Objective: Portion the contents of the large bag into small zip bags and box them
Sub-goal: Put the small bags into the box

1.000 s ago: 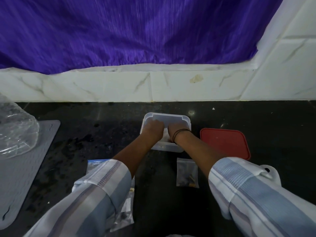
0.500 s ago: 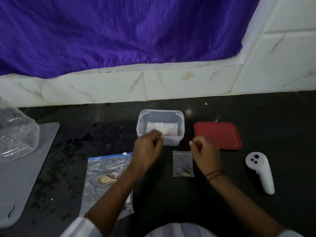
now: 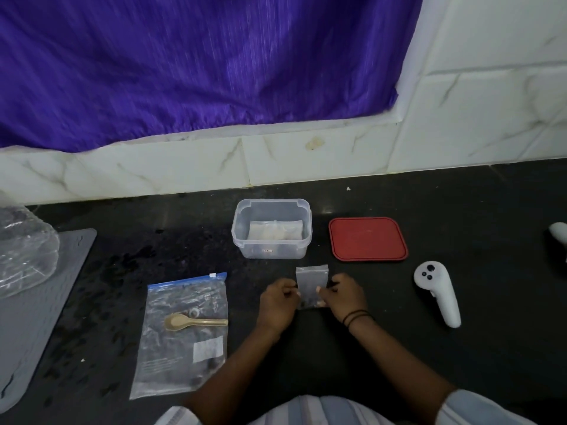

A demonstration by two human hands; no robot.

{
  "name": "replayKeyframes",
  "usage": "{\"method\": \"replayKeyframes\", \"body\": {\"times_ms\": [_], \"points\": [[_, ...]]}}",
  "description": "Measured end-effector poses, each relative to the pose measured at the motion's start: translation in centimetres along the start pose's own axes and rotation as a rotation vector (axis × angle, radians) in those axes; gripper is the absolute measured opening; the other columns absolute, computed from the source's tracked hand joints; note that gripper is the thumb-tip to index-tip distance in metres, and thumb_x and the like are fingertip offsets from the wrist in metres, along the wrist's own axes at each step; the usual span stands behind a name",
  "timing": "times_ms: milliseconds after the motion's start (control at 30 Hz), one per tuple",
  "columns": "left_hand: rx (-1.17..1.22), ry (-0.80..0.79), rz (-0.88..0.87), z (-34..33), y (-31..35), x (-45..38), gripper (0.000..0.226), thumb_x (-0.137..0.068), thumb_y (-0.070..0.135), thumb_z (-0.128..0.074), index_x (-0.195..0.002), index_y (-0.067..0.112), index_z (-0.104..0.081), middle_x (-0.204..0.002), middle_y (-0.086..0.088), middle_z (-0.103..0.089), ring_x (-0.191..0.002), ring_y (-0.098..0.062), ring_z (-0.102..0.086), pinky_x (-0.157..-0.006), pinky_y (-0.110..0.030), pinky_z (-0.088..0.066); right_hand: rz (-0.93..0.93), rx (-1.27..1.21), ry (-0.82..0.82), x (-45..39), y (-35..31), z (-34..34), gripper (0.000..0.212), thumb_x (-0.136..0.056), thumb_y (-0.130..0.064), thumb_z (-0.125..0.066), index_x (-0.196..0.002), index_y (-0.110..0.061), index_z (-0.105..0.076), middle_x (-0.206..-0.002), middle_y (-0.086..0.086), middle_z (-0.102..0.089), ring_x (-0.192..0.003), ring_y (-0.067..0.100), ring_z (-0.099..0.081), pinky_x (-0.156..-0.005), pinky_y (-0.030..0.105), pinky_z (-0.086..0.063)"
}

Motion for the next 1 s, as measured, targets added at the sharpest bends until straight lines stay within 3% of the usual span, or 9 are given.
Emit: {"method": "replayKeyframes", "body": {"times_ms": [100,233,300,467,533,700,800,900,1000], "points": [[0.139,0.016,0.103,-0.2,-0.4,-0.1,0.023,-0.09,0.006,-0.064,-0.11,0.018,-0.067,-0.098,0.0,-0.073,-0.091,-0.013,-0.069,-0.083,-0.028,-0.057,0.017,-0.026,-0.009,0.1,-0.5,0.1,0.013,-0.079,-0.028,-0.069,-0.073,-0.018,-0.064,-0.067,-0.005,-0.061,-0.07,0.016,-0.061,-0.061,0.026,-0.042],[0.296,0.012,0.137,-0.2,-0.3,0.1,0.021,-0.09,0.006,-0.064,-0.104,0.02,-0.067,-0.098,-0.003,-0.073,-0.093,-0.016,-0.07,-0.084,-0.03,-0.058,0.011,-0.232,-0.037,0.4,-0.6,0.3,0.01,-0.075,-0.019,-0.064,-0.066,-0.015,-0.063,-0.066,0.005,-0.064,-0.069,0.023,-0.066,-0.07,0.038,-0.058],[0.341,0.017,0.123,0.2,-0.1,0.4,0.019,-0.091,0.009,-0.064,-0.107,0.02,-0.066,-0.1,-0.002,-0.073,-0.093,-0.016,-0.07,-0.085,-0.031,-0.059,0.021,-0.398,-0.06,0.8,-1.4,0.5,0.021,-0.081,-0.011,-0.062,-0.062,-0.016,-0.054,-0.068,0.011,-0.059,-0.069,0.023,-0.065,-0.068,0.042,-0.061],[0.431,0.081,-0.1,3.3,3.2,1.1,0.013,-0.095,0.012,-0.063,-0.103,0.018,-0.07,-0.097,0.002,-0.076,-0.092,-0.016,-0.073,-0.081,-0.031,-0.06,0.234,-0.592,-0.091,2.5,-6.9,2.7,0.004,-0.092,0.002,-0.057,-0.089,0.003,-0.055,-0.084,0.017,-0.063,-0.075,0.015,-0.065,-0.062,0.024,-0.057],[0.384,0.146,-0.21,5.5,4.8,0.7,0.011,-0.095,0.013,-0.063,-0.101,0.019,-0.07,-0.093,0.001,-0.076,-0.089,-0.015,-0.073,-0.079,-0.032,-0.059,0.298,-0.618,-0.064,2.0,-9.4,3.8,0.004,-0.091,0.001,-0.058,-0.092,0.002,-0.054,-0.086,0.017,-0.064,-0.076,0.017,-0.065,-0.062,0.026,-0.058],[0.23,0.342,-0.343,11.0,6.9,-1.9,0.007,-0.095,0.016,-0.063,-0.093,0.021,-0.067,-0.091,0.001,-0.071,-0.087,-0.018,-0.069,-0.077,-0.038,-0.06,0.298,-0.465,0.044,-2.3,-14.7,4.9,0.013,-0.081,-0.015,-0.065,-0.084,-0.005,-0.057,-0.082,0.018,-0.07,-0.078,0.031,-0.071,-0.068,0.05,-0.06],[0.13,0.44,-0.394,13.4,7.4,-3.6,0.007,-0.093,0.013,-0.066,-0.094,0.02,-0.066,-0.095,0.001,-0.069,-0.088,-0.014,-0.068,-0.075,-0.031,-0.06,0.19,-0.356,-0.041,-5.2,-17.0,3.6,0.009,-0.077,-0.009,-0.066,-0.073,-0.004,-0.061,-0.076,0.018,-0.071,-0.068,0.022,-0.073,-0.063,0.043,-0.062],[-0.022,0.505,-0.425,14.3,7.4,-4.9,0.01,-0.092,0.011,-0.069,-0.092,0.02,-0.065,-0.091,0.002,-0.065,-0.084,-0.012,-0.065,-0.074,-0.027,-0.056,0.153,-0.111,-0.124,-7.8,-18.3,1.5,0.024,-0.075,-0.011,-0.068,-0.056,-0.011,-0.054,-0.06,0.012,-0.062,-0.058,0.022,-0.064,-0.058,0.031,-0.058],[-0.219,0.515,-0.475,14.1,7.2,-6.5,0.004,-0.09,0.008,-0.069,-0.093,0.011,-0.071,-0.09,-0.002,-0.069,-0.084,-0.016,-0.065,-0.076,-0.023,-0.051,0.093,0.054,-0.225,-9.5,-18.4,-0.8,0.022,-0.083,-0.016,-0.066,-0.065,-0.018,-0.052,-0.069,0.003,-0.06,-0.061,0.016,-0.06,-0.054,0.021,-0.053]]}}
Point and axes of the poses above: each hand's wrist, its own x-axis away from the middle knuckle, its own z-axis out of the back of the hand, y = z × x, the point moved 5 cm from there along -x, towards the middle knuckle
